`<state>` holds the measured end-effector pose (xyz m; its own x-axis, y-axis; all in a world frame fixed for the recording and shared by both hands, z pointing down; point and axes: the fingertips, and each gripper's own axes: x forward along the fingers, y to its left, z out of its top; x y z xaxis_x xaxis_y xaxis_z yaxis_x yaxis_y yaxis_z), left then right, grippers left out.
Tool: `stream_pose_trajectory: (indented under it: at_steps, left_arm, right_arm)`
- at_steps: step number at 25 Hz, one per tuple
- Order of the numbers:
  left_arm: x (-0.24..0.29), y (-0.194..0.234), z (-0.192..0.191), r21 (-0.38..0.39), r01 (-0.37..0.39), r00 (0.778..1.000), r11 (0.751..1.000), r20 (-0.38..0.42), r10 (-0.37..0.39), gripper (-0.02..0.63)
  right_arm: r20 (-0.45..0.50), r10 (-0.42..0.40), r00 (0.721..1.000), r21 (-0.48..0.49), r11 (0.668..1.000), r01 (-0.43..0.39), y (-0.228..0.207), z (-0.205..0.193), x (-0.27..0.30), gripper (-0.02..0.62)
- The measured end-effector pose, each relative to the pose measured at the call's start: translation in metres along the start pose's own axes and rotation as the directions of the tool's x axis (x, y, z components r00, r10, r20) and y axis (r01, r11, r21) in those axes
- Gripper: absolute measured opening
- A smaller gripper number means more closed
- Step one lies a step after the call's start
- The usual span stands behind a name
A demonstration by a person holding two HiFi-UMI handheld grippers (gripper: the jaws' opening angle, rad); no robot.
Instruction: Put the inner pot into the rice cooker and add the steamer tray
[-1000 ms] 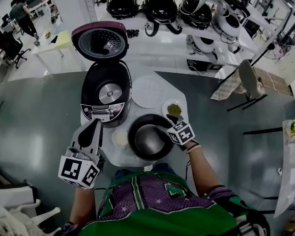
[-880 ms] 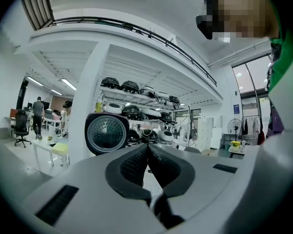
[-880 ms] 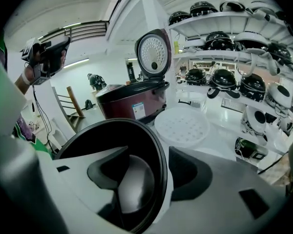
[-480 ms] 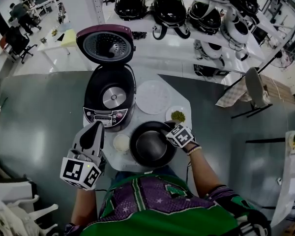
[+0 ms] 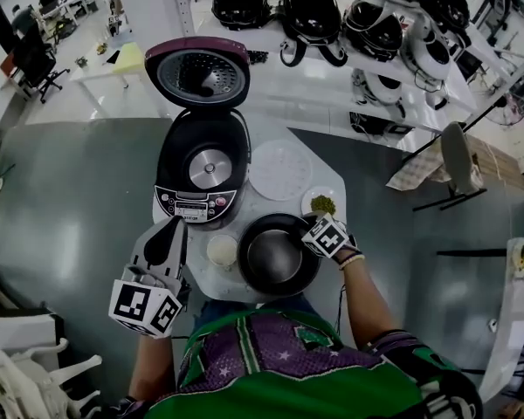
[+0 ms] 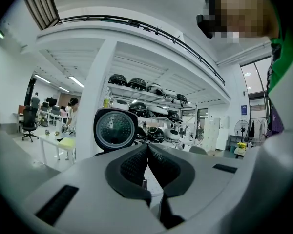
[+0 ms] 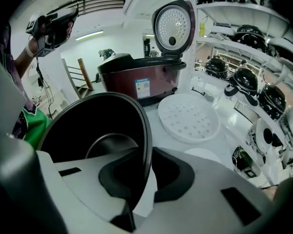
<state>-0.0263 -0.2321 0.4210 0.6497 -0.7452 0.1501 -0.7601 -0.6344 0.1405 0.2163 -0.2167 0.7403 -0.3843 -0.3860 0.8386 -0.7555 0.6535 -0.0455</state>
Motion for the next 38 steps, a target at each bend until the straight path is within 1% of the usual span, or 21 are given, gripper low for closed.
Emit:
stream_pose_trajectory:
  at_steps: [2,7,13,20,23,27,31,38]
  left_arm:
    - [-0.005,0.009,0.003,-0.006,-0.005,1.000,1.000,0.005,0.005,0.021]
    - [-0.011,0.024,0.005,-0.021,0.001,1.000,1.000,0.017,0.000,0.021]
    - [-0.015,0.029,0.011,-0.016,0.043,0.999,0.999,0.026,-0.042,0.021]
    - [-0.021,0.040,0.020,-0.018,0.089,0.995,0.996,0.041,-0.088,0.021]
    - [-0.026,0.044,0.026,-0.020,0.104,0.993,0.994,0.052,-0.103,0.021]
    - [-0.038,0.051,0.030,-0.027,0.118,0.991,0.993,0.066,-0.116,0.021]
    - [-0.050,0.059,0.031,-0.036,0.127,0.989,0.991,0.078,-0.124,0.021]
    - [-0.076,0.078,0.033,-0.056,0.138,0.987,0.989,0.095,-0.132,0.021]
  right_arm:
    - [-0.012,0.015,1.000,-0.005,1.000,-0.015,0.005,-0.001,0.000,0.015]
    - [0.004,0.017,1.000,0.109,0.994,-0.018,0.003,-0.004,-0.003,0.011]
    - [0.006,0.004,1.000,0.187,0.982,-0.005,0.010,-0.007,-0.012,0.015]
    - [0.004,-0.028,1.000,0.249,0.968,0.027,0.022,-0.007,-0.029,0.021]
    - [0.029,-0.044,0.999,0.290,0.957,0.034,0.026,-0.002,-0.041,0.021]
    - [0.077,-0.068,0.995,0.358,0.933,0.036,0.032,0.007,-0.057,0.021]
    - [0.110,-0.085,0.990,0.400,0.916,0.034,0.043,0.016,-0.072,0.021]
    - [0.147,-0.155,0.977,0.471,0.880,0.069,0.058,0.034,-0.111,0.021]
